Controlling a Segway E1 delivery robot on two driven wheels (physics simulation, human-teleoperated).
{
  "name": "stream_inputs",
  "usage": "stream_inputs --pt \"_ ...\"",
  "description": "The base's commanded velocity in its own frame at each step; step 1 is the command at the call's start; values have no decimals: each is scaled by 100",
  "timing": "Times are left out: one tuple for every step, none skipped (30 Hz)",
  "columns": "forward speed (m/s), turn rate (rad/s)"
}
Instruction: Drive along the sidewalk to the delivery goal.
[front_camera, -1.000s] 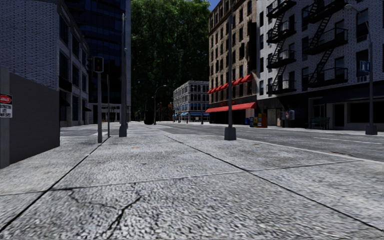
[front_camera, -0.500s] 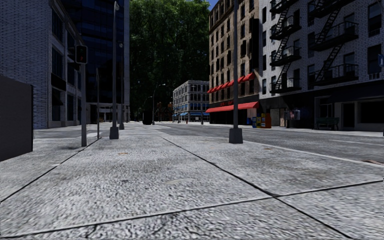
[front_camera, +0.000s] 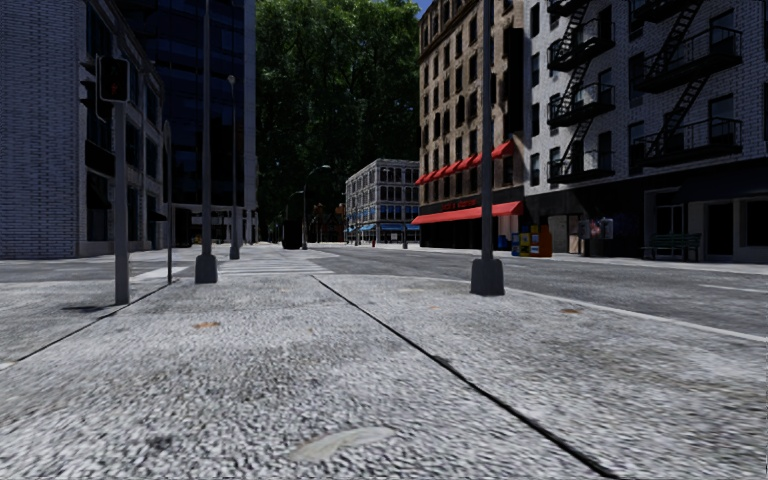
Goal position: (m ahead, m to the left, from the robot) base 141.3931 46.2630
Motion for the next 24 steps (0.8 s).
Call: stream_inputs --pt "200 0" --pt "200 0" --pt "200 0" --pt "200 0" --pt "200 0" --pt "200 0" --pt "200 0" --pt "200 0" --pt "200 0" --pt "200 0" --pt "200 0" --pt "200 0" --pt "200 0" --pt "200 0" --pt "200 0" --pt "200 0" --pt "200 0" --pt "200 0" --pt "200 0" --pt "200 0" --pt "200 0" --pt "200 0" --pt "200 0" --pt "200 0"
